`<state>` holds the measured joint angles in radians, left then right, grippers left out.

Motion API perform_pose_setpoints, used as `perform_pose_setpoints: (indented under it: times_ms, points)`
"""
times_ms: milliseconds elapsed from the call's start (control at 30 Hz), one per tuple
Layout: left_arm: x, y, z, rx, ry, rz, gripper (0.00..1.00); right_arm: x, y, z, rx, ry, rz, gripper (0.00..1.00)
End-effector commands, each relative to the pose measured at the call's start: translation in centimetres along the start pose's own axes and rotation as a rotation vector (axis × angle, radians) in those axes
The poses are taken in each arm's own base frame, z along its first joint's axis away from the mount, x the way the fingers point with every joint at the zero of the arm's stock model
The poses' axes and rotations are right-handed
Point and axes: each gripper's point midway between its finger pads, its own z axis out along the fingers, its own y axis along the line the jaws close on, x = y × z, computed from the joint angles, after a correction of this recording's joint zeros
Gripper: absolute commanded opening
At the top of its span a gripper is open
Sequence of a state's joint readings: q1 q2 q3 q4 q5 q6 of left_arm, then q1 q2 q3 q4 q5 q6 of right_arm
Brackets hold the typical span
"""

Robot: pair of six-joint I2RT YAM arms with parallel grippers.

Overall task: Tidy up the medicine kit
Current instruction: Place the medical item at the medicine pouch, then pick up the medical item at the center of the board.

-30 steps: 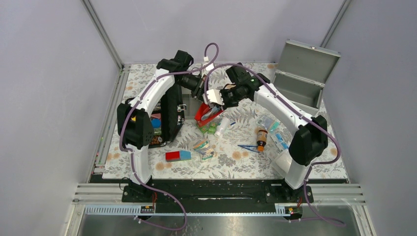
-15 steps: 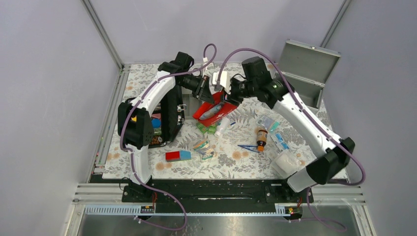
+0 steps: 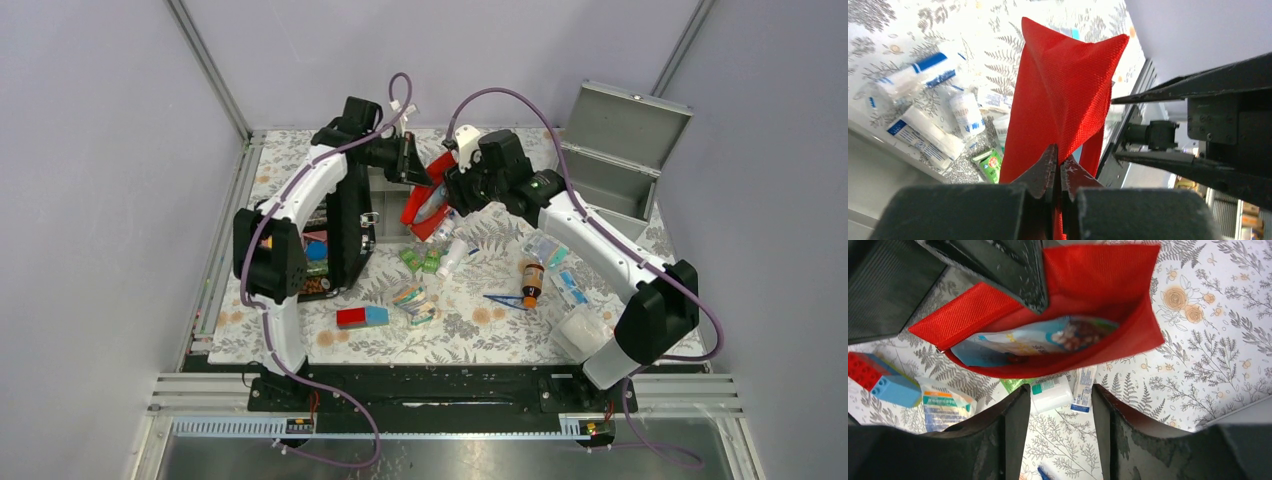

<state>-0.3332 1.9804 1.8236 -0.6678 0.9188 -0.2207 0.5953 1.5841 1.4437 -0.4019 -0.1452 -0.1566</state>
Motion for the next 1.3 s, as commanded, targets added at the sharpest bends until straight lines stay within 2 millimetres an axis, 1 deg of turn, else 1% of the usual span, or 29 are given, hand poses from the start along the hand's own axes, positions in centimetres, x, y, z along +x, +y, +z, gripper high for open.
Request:
perform_pose_setpoints:
  times_ms: [0, 67, 100, 167, 233, 267, 333, 400, 433, 500, 533, 600, 667, 700, 767, 833, 900, 967, 1067, 1267]
  points:
    - [-4.0, -2.7, -2.7, 0.028, -0.145, 0.004, 0.00, -3.0, -0.7, -0.9, 0.036, -0.107, 0.073, 0.58]
    - [-4.0, -1.8, -2.9, -0.021, -0.157, -0.004, 0.00, -4.1, 1.0, -1.8, -0.066, -0.144, 0.043, 0.61]
    - [-3.9, -1.0, -3.0, -0.062, -0.164, -0.015, 0.00, -4.3, 2.3, -2.3, -0.147, -0.158, 0.019, 0.63]
    - [-4.0, 0.2, -3.4, -0.127, -0.185, -0.026, 0.00, -3.7, 4.4, -3.2, -0.267, -0.153, -0.027, 0.66]
    - [-4.1, 0.9, -3.8, -0.189, -0.206, -0.024, 0.00, -2.0, 5.2, -3.5, -0.315, -0.111, -0.037, 0.68]
    - [-4.4, 0.8, -4.2, -0.209, -0.223, -0.015, 0.00, -0.5, 5.3, -3.5, -0.325, -0.067, -0.033, 0.69]
    - [-5.2, 0.4, -4.9, -0.230, -0.256, -0.005, 0.00, 1.8, 5.0, -3.4, -0.314, 0.009, -0.015, 0.70]
    - [-6.1, -0.4, -5.5, -0.214, -0.291, -0.025, 0.00, 3.8, 3.8, -3.4, -0.261, 0.092, 0.019, 0.72]
    - [-6.5, -1.0, -5.7, -0.194, -0.305, -0.034, 0.00, 4.8, 2.7, -3.3, -0.208, 0.129, 0.045, 0.73]
    - [-7.2, -2.1, -6.0, -0.163, -0.326, -0.037, 0.00, 7.2, -0.1, -3.2, -0.082, 0.198, 0.097, 0.74]
    - [-7.5, -2.6, -6.2, -0.155, -0.338, -0.027, 0.00, 8.6, -1.9, -3.3, -0.003, 0.236, 0.120, 0.74]
    - [-8.1, -3.3, -6.6, -0.142, -0.355, -0.004, 0.00, 11.3, -4.8, -4.0, 0.100, 0.294, 0.193, 0.74]
    - [-8.5, -3.6, -6.7, -0.138, -0.363, 0.021, 0.00, 13.9, -6.8, -4.7, 0.156, 0.357, 0.227, 0.71]
    - [-8.6, -3.7, -6.7, -0.137, -0.363, 0.024, 0.00, 15.1, -7.5, -5.0, 0.173, 0.395, 0.207, 0.70]
    - [-8.7, -3.9, -6.9, -0.133, -0.370, 0.034, 0.00, 17.2, -8.4, -5.7, 0.170, 0.491, 0.084, 0.66]
    - [-8.8, -4.1, -7.0, -0.128, -0.375, 0.043, 0.00, 18.7, -9.6, -6.3, 0.194, 0.579, -0.015, 0.63]
    - [-8.7, -4.3, -7.2, -0.132, -0.384, 0.056, 0.00, 19.6, -10.5, -6.7, 0.203, 0.622, -0.085, 0.61]
    - [-8.5, -4.5, -7.3, -0.138, -0.385, 0.072, 0.00, 20.2, -10.9, -6.9, 0.202, 0.643, -0.128, 0.60]
    - [-8.1, -4.9, -7.5, -0.146, -0.377, 0.098, 0.00, 21.4, -11.3, -7.8, 0.219, 0.692, -0.138, 0.60]
    - [-7.6, -5.3, -7.7, -0.158, -0.368, 0.142, 0.00, 25.1, -10.7, -10.7, 0.180, 0.783, -0.082, 0.60]
